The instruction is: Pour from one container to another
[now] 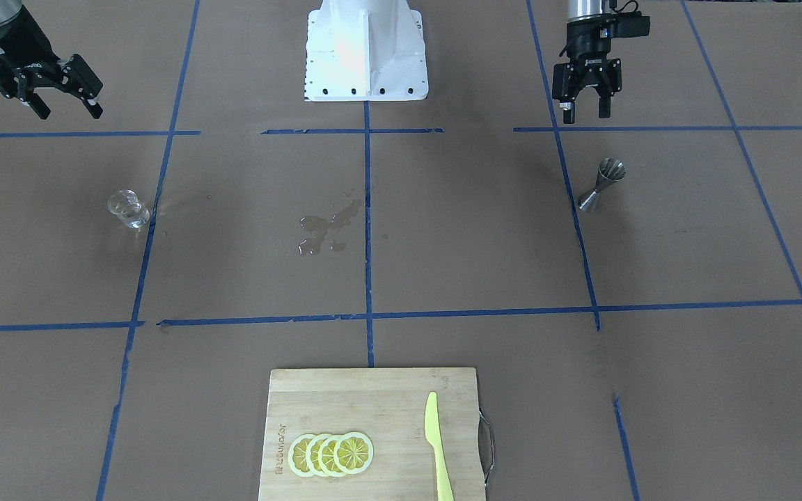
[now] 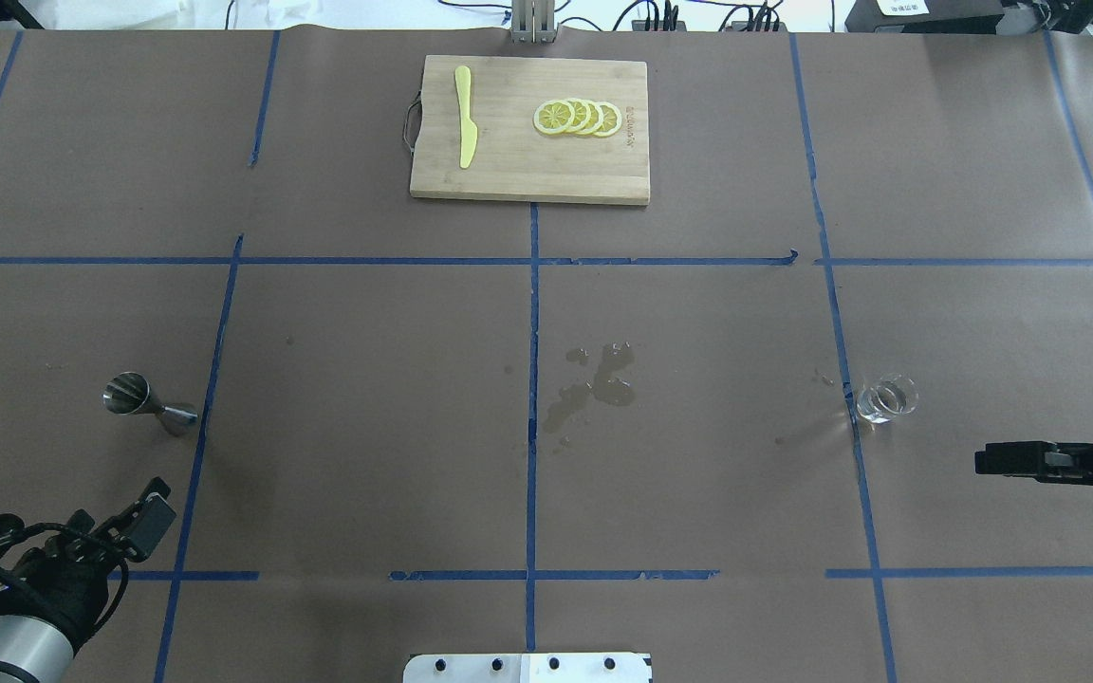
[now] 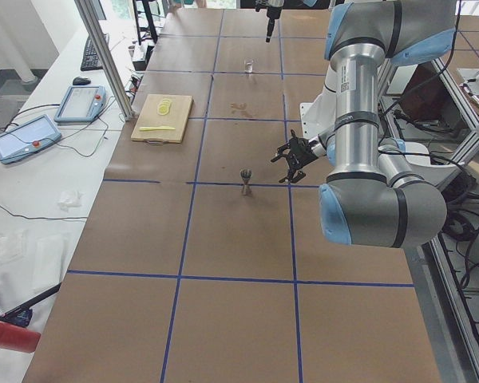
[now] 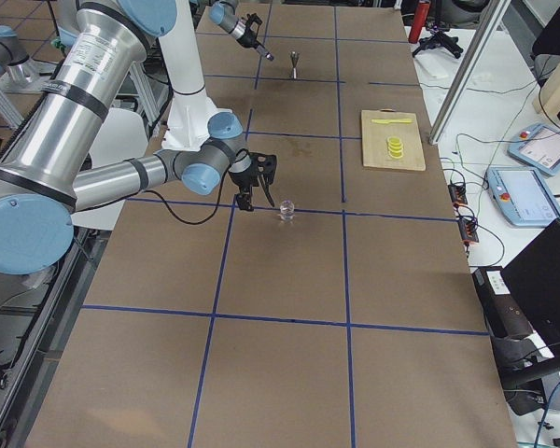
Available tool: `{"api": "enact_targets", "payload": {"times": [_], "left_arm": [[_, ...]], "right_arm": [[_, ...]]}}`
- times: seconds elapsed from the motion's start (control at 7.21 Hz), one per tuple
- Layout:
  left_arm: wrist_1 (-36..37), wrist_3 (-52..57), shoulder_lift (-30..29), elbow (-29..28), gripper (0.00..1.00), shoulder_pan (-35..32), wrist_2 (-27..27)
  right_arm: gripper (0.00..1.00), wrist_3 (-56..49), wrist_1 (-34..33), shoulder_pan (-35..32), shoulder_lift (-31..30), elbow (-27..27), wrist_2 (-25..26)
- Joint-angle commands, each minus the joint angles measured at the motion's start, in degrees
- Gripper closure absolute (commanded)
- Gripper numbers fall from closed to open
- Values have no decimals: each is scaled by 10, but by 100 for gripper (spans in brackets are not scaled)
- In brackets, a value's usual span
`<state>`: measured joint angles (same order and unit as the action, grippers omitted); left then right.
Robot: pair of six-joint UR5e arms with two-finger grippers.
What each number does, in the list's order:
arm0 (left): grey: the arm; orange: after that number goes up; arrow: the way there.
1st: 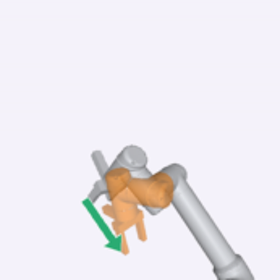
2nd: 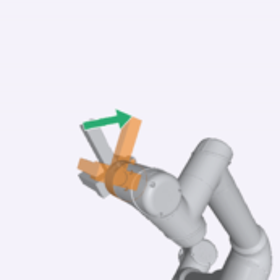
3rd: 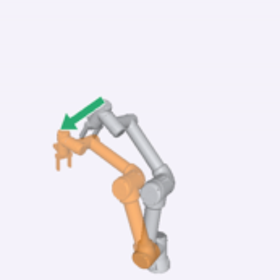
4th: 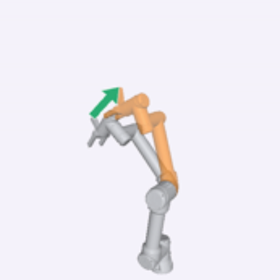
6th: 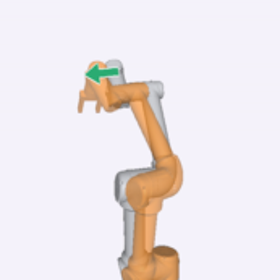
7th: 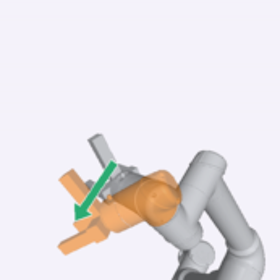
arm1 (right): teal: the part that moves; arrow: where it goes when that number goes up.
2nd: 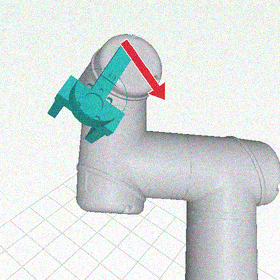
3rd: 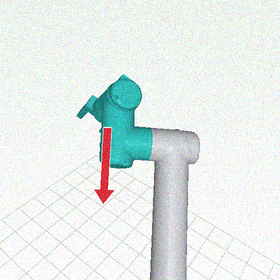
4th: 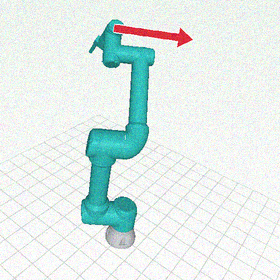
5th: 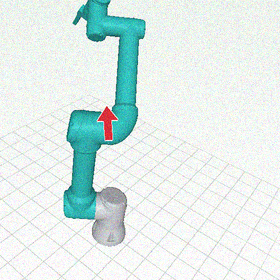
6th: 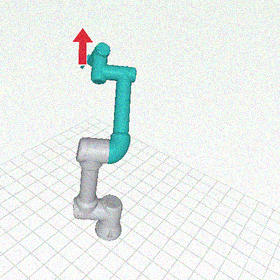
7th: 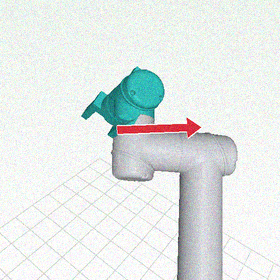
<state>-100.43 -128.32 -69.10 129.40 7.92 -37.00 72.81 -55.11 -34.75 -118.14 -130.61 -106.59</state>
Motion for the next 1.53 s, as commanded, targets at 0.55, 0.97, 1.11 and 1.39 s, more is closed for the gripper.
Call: {"api": "enact_targets", "payload": {"times": [0.55,0.97,1.11,1.39], "left_arm": [[3,39,-45,-16,0,-40,5],[18,91,-39,-55,0,-46,3],[18,91,-45,-64,0,-46,3],[23,98,-46,-80,0,-46,6]], "right_arm": [[0,9,0,3,10,1,0],[0,9,0,3,14,1,-2],[0,9,-1,3,14,1,-1],[0,9,-1,2,16,1,0]]}}
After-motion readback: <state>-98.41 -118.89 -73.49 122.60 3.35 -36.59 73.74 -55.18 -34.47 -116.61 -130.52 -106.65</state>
